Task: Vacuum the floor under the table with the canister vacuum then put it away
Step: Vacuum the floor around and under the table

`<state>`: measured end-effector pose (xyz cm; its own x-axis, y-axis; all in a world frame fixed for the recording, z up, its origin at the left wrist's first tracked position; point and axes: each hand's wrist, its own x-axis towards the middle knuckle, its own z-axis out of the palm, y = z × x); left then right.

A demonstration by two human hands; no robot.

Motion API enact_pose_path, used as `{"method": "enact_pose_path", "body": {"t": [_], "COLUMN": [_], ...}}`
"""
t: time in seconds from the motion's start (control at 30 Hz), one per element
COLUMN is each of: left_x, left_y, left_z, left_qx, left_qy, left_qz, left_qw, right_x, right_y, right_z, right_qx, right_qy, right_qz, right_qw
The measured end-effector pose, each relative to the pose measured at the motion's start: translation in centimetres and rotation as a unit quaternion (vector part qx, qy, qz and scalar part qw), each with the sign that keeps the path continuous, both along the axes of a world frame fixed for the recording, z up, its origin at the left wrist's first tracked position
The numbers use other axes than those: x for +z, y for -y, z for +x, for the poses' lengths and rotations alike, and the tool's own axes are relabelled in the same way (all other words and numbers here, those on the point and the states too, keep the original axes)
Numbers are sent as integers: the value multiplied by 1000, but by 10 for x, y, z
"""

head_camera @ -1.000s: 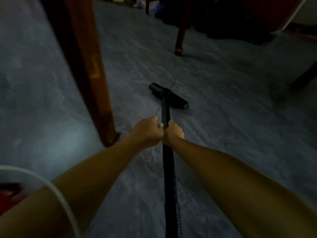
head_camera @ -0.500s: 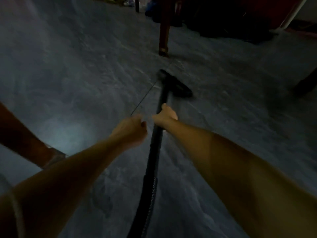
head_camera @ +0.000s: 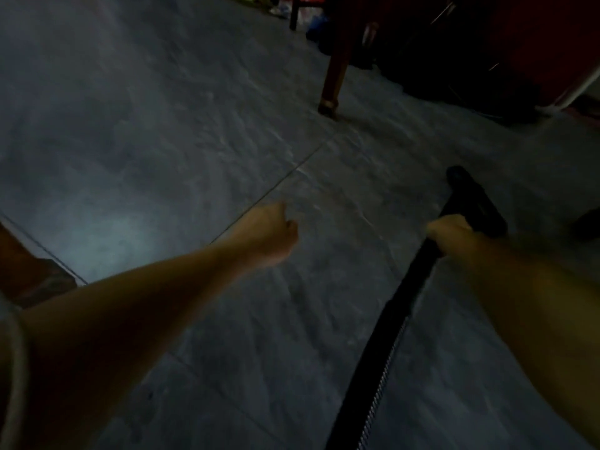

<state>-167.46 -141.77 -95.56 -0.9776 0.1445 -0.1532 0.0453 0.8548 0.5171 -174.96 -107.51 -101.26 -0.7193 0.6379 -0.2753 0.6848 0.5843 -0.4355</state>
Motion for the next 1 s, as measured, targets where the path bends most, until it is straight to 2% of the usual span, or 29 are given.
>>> {"method": "enact_pose_path", "body": {"t": [0.1,0.23,0.33,0.4,0.53,0.63,0.77,0.87,1.0], "left_x": [-14,-19,-22,-18,-10,-11,-15,-19,-22], "left_y": [-3,-21,-33,-36,-30,-33,-60,-89,-115], "left_z": [-1,7,11,13,16,24,35,45,58], "left_qx": [-14,-31,-28,-35,-45,-53,-98,-145,-177], "left_qy": [21,21,16,12,12,25,-5,-9,8], "left_qz": [-14,-33,-21,-17,-1,9,34,67,70], "left_qw": [1000,999,999,999,999,998,995,987,982], "right_x": [-13,-6,1,-4,-8,-1,-6,2,-7], "right_y": [42,134,170,172,116,33,-78,-81,-39], "right_z": [5,-9,-15,-14,1,38,106,146,145], "right_qx": [-25,99,185,196,92,13,-114,-175,-140], "right_qy": [23,-19,-30,-33,-40,-16,39,29,-19], "right_qz": [-5,-66,-51,-42,-19,13,19,10,10], "right_qw": [999,993,981,979,995,1000,992,984,990]}}
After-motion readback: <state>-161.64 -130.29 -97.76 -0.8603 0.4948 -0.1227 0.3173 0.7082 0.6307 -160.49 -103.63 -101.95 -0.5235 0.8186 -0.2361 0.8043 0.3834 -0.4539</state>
